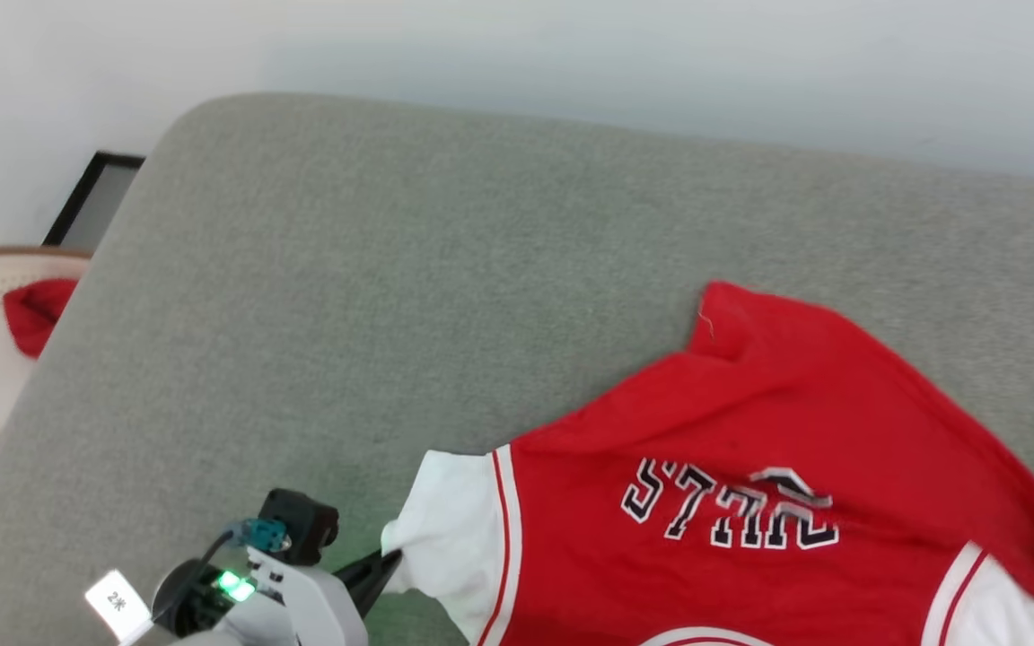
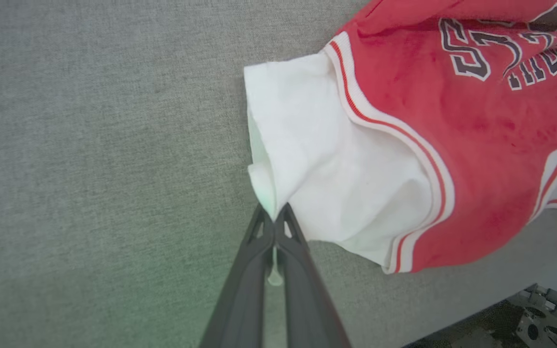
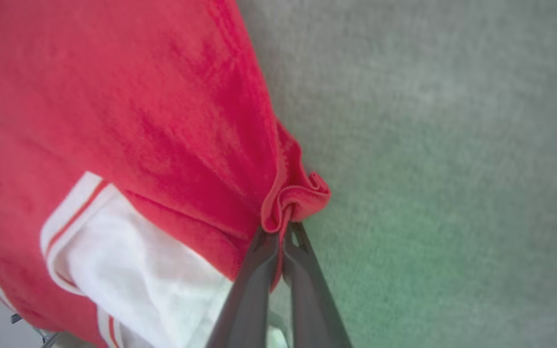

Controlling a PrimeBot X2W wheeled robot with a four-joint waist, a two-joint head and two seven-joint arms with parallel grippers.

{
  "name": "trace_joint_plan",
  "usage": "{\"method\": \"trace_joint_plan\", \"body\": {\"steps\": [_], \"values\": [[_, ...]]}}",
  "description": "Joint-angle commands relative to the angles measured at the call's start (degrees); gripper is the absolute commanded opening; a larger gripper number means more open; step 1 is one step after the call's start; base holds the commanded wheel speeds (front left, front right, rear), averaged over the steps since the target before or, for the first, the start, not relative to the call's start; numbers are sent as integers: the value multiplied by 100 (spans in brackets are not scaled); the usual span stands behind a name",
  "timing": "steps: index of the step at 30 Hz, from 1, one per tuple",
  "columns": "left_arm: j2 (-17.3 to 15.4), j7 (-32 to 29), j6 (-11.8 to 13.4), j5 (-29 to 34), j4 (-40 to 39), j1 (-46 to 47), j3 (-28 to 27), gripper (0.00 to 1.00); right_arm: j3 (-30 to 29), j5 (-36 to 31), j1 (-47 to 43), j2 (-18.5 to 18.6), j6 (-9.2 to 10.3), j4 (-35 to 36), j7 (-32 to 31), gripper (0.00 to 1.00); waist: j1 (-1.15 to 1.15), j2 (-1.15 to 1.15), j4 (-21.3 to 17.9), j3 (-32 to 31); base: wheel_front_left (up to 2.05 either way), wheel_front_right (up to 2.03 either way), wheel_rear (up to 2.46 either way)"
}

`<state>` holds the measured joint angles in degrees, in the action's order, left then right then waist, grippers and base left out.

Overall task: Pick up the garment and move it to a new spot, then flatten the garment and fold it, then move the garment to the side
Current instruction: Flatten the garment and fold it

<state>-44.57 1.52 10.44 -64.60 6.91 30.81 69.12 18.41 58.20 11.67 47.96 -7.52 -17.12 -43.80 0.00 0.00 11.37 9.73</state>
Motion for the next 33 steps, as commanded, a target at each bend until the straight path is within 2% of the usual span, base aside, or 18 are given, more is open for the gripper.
{"method": "trace_joint_plan", "body": {"steps": [1, 9, 16, 17, 18, 25, 33], "values": [[-24, -24, 30, -38, -30, -79, 14, 0, -54, -8, -308, -70, 6, -10, 16, 0, 0, 0, -129, -139, 0, 0, 0], [-164, -23, 91, -86, -191, -193, 21, 0, -689, -273, -1559, -483, 7, 204, 70, 0, 0, 0, -223, -204, 0, 0, 0], [-187, 37, 120, -115, -225, -243, -8, 0, -1041, -717, -1939, -1020, 7, 356, 110, 0, 0, 0, -286, -192, 0, 0, 0], [-186, 46, 124, -119, -224, -246, -12, 0, -1089, -816, -1921, -1075, 7, 399, 167, 36, 0, 0, -296, -187, 0, 0, 0], [-179, 54, 128, -121, -226, -246, -18, 0, -1129, -889, -1914, -1113, 7, 436, 206, 100, 0, 0, -305, -184, 0, 0, 0], [-181, 138, 173, -166, -222, -306, -47, 0, -1566, -1201, -1983, -1207, 14, 824, 196, 100, 0, 0, -355, -215, 0, 0, 0], [-154, 155, 201, -161, -276, -365, -30, 0, -2329, -1540, -2036, -1267, 6, 2069, -180, 100, 0, 0, -307, -251, 0, 0, 0]]}}
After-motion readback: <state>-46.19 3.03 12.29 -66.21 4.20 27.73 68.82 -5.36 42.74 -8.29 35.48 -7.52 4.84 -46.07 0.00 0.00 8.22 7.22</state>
